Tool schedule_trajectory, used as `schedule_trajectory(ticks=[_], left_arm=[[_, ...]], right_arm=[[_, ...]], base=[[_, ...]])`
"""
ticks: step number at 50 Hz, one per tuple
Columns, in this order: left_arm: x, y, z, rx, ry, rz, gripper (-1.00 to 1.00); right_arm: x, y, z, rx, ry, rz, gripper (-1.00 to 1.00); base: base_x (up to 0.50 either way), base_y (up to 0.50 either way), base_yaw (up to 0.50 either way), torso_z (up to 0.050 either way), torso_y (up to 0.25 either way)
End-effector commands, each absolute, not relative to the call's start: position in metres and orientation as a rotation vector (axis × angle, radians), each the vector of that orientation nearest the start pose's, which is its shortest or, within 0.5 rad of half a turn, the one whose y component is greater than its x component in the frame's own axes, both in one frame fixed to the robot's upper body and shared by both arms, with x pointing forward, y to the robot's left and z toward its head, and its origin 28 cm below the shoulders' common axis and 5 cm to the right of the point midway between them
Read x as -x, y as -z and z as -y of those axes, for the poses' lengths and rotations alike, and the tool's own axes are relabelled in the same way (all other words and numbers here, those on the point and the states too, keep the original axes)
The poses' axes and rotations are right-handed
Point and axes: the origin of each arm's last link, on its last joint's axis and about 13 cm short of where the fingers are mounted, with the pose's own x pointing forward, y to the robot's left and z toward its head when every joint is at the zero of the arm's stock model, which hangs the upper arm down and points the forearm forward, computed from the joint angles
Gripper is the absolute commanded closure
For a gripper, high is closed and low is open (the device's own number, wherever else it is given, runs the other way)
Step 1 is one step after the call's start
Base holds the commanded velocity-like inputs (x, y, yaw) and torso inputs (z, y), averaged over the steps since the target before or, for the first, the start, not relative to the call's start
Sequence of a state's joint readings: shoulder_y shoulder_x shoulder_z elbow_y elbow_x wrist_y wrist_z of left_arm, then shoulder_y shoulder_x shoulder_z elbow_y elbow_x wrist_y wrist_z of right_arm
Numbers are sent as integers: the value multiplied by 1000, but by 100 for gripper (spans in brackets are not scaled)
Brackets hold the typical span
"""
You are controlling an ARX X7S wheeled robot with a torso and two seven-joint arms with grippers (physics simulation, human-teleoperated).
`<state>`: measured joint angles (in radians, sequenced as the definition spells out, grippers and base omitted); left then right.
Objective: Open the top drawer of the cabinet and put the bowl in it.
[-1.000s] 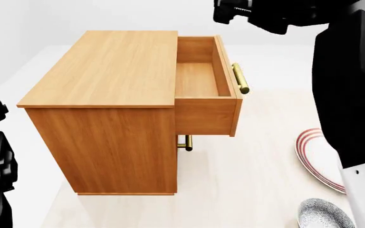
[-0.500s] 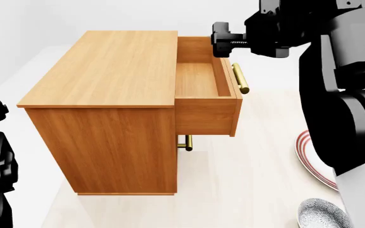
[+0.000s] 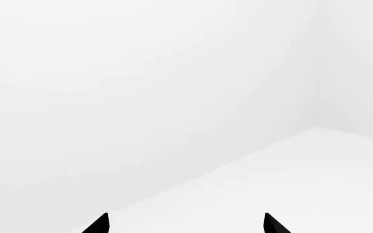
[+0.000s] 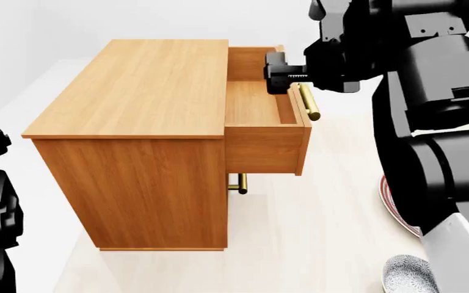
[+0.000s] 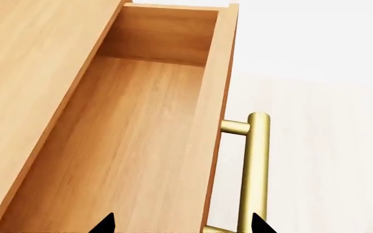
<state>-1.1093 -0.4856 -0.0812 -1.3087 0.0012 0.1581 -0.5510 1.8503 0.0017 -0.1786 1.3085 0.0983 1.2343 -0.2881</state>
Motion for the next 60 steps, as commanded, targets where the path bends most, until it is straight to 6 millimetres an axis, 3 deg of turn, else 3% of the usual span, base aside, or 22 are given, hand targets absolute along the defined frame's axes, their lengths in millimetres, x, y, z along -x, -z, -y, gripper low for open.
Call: schedule_trajectory(ticks=[1,60], left_arm=[[-363,-133,-414,-144,-1019,19,-100],[-363,-132,-414,-138,-1025,23,-100]], right_arm=[[-391,-336,98,-11,-245,-722,-100],[-390,-335,135,70,-118,-735,-100]], base=[[0,0,0,0,0],[0,0,0,0,0]])
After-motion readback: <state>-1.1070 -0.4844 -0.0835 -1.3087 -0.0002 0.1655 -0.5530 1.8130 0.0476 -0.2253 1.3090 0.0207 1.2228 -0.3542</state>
